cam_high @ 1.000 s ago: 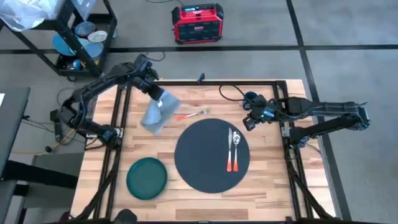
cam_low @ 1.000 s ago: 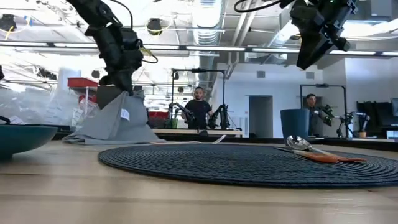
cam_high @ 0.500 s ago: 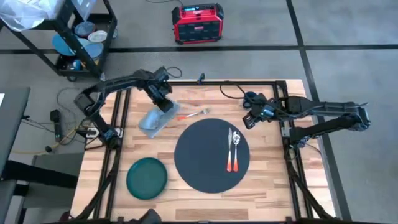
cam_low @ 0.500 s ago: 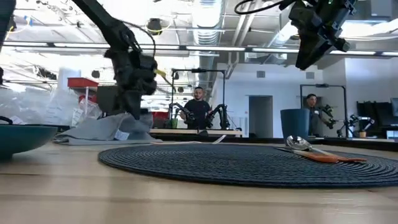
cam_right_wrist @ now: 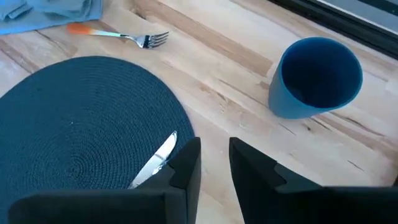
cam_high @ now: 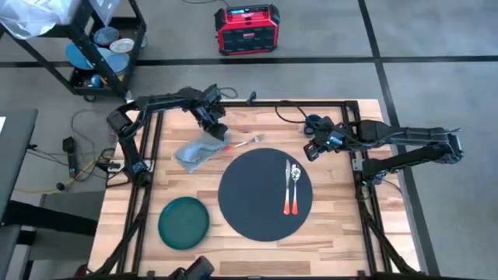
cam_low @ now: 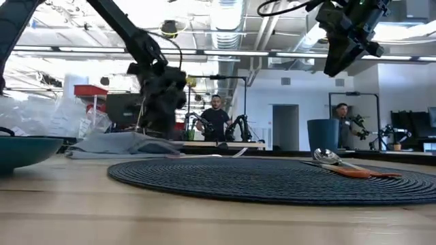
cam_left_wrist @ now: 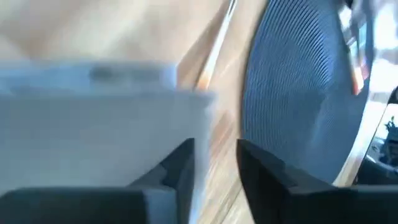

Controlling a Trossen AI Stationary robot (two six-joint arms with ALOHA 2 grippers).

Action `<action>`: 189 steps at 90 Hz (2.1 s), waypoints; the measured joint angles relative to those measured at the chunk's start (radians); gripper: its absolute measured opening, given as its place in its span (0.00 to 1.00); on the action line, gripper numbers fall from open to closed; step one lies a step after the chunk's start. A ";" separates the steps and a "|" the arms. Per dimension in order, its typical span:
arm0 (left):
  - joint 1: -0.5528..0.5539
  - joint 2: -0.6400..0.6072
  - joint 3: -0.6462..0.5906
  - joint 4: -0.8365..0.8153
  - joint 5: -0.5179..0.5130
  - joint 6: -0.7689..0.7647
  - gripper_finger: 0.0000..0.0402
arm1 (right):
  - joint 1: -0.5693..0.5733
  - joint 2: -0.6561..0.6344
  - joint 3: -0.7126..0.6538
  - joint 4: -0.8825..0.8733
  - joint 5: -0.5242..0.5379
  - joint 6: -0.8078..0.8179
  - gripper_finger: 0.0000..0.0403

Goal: Set table place
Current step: Fold the gray table napkin

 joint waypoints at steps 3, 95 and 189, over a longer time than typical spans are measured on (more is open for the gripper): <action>0.004 -0.004 0.011 -0.002 -0.022 -0.001 0.36 | 0.000 0.000 0.000 0.000 0.000 0.000 0.18; 0.210 0.185 0.117 -0.122 0.020 0.504 0.43 | 0.000 0.000 0.000 -0.001 -0.015 0.033 0.18; 0.182 0.272 0.157 -0.145 -0.052 0.507 0.01 | 0.000 0.001 0.000 -0.006 -0.027 0.059 0.18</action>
